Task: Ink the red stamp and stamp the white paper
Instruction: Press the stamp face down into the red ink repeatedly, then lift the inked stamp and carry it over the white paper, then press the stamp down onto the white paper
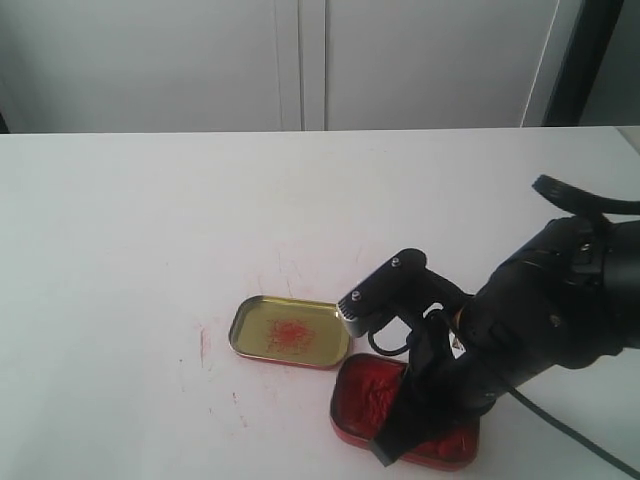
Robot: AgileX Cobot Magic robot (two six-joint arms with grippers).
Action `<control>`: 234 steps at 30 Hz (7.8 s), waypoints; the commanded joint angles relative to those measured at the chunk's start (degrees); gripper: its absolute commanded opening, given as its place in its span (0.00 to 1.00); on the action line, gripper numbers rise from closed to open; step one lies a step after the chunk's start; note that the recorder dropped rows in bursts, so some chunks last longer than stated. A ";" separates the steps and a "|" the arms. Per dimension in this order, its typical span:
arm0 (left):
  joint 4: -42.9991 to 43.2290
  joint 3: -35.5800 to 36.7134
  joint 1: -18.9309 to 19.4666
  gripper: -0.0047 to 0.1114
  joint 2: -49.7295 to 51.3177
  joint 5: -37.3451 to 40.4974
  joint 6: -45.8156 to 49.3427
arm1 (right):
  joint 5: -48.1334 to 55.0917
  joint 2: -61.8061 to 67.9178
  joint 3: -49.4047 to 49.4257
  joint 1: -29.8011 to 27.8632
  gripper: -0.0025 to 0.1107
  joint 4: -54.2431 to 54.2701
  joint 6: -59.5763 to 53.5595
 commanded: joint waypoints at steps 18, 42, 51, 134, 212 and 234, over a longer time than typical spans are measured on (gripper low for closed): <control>-0.19 0.16 0.10 0.04 -0.15 0.02 0.04 | -4.46 1.01 0.86 -0.15 0.02 1.42 1.68; -0.19 0.16 0.10 0.04 -0.15 0.02 0.04 | -8.27 -0.39 1.91 -0.15 0.02 1.97 3.31; -0.19 0.16 0.10 0.04 -0.15 0.02 0.04 | -10.47 -0.66 2.98 -0.15 0.02 3.59 3.31; -0.19 0.16 0.10 0.04 -0.15 0.02 0.04 | -8.49 -4.59 -0.14 -2.42 0.02 11.49 0.20; -0.19 0.16 0.10 0.04 -0.15 0.02 0.04 | 1.71 20.06 -21.33 -13.28 0.02 -0.11 1.79; -0.19 0.16 0.10 0.04 -0.15 0.02 0.04 | 5.27 31.34 -21.33 -13.28 0.02 -0.11 1.79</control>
